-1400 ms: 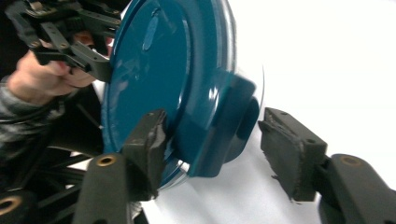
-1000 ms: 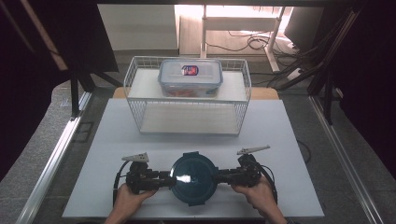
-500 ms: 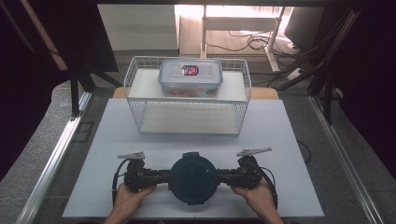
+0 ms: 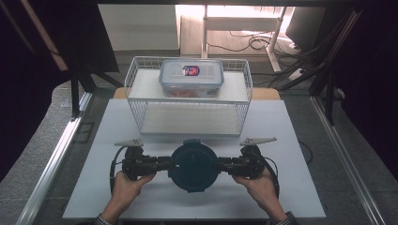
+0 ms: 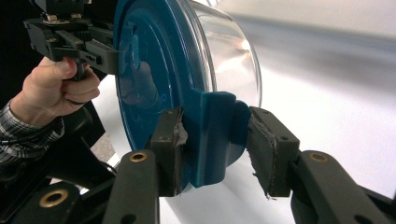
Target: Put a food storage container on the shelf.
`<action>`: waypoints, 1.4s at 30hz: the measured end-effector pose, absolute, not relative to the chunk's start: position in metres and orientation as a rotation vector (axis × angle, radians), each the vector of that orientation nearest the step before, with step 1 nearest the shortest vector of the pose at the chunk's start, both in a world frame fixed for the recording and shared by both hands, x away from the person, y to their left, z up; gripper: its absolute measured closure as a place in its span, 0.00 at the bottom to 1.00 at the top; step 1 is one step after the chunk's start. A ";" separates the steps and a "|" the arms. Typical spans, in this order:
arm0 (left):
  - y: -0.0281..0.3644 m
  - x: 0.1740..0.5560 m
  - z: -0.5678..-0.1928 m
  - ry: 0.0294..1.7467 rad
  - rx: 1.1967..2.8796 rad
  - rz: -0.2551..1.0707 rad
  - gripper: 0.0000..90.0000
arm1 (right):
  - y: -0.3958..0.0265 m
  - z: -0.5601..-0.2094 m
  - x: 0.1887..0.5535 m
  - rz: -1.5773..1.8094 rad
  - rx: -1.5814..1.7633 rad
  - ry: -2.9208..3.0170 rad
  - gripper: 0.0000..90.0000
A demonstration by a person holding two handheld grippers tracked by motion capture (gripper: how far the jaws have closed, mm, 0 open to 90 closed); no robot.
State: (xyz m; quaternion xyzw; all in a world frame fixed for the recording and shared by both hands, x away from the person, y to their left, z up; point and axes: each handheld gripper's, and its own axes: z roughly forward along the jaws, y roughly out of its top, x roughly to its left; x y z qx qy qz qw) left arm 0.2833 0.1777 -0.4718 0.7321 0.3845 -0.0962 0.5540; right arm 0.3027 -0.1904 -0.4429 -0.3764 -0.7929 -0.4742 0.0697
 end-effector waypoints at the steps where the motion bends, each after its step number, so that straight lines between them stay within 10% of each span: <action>1: 0.178 0.286 -0.468 0.907 1.732 -0.221 0.64 | -0.190 -0.440 0.305 -1.437 -1.132 -2.386 0.63; 42: 0.198 0.367 -0.317 0.841 1.641 -0.076 0.64 | -0.171 -0.289 0.381 -1.725 -1.092 -2.406 0.63</action>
